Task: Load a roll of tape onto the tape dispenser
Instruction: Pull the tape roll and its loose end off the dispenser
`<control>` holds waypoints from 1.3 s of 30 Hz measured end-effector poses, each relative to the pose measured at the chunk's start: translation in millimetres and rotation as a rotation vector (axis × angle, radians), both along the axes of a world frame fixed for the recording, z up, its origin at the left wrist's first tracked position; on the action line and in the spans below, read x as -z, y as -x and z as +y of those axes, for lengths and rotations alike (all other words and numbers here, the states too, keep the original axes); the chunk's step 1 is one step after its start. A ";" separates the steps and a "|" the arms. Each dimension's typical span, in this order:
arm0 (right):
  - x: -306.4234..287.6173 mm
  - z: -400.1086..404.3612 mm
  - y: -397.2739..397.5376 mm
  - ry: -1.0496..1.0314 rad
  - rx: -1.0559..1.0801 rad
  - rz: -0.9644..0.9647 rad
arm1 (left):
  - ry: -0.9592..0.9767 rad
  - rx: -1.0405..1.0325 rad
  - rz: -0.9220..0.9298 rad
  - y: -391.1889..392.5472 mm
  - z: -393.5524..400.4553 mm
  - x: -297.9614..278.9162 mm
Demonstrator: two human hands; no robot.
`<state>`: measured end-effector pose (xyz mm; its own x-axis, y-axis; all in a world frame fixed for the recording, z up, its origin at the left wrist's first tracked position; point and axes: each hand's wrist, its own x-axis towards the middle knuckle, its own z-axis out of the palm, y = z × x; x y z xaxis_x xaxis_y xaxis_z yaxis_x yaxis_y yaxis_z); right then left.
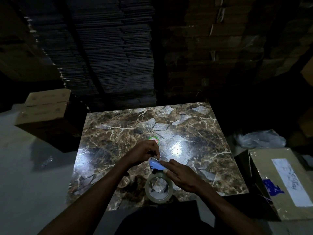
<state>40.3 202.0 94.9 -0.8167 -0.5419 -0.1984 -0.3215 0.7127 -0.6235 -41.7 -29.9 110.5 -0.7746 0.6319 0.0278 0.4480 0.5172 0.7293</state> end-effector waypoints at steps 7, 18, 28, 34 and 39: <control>-7.1 2.7 -0.1 -0.016 0.012 0.041 | 0.051 0.064 -0.071 6.6 5.0 -1.4; -15.3 6.2 2.0 0.004 0.009 0.074 | 0.141 0.082 -0.067 7.6 7.1 -3.7; -10.4 6.6 -0.7 -0.004 0.033 0.083 | 0.200 0.105 -0.032 4.4 7.4 -10.9; -9.9 10.6 -3.8 -0.008 0.047 0.067 | 0.190 0.018 -0.086 -0.5 4.0 -6.2; -4.4 10.8 -4.5 -0.023 0.051 0.070 | 0.201 -0.036 -0.178 -3.4 4.1 -4.6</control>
<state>44.8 212.8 99.4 -0.8557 -0.4948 -0.1515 -0.3266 0.7435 -0.5836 -38.3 -25.8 115.0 -0.7777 0.5833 -0.2343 0.3009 0.6727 0.6760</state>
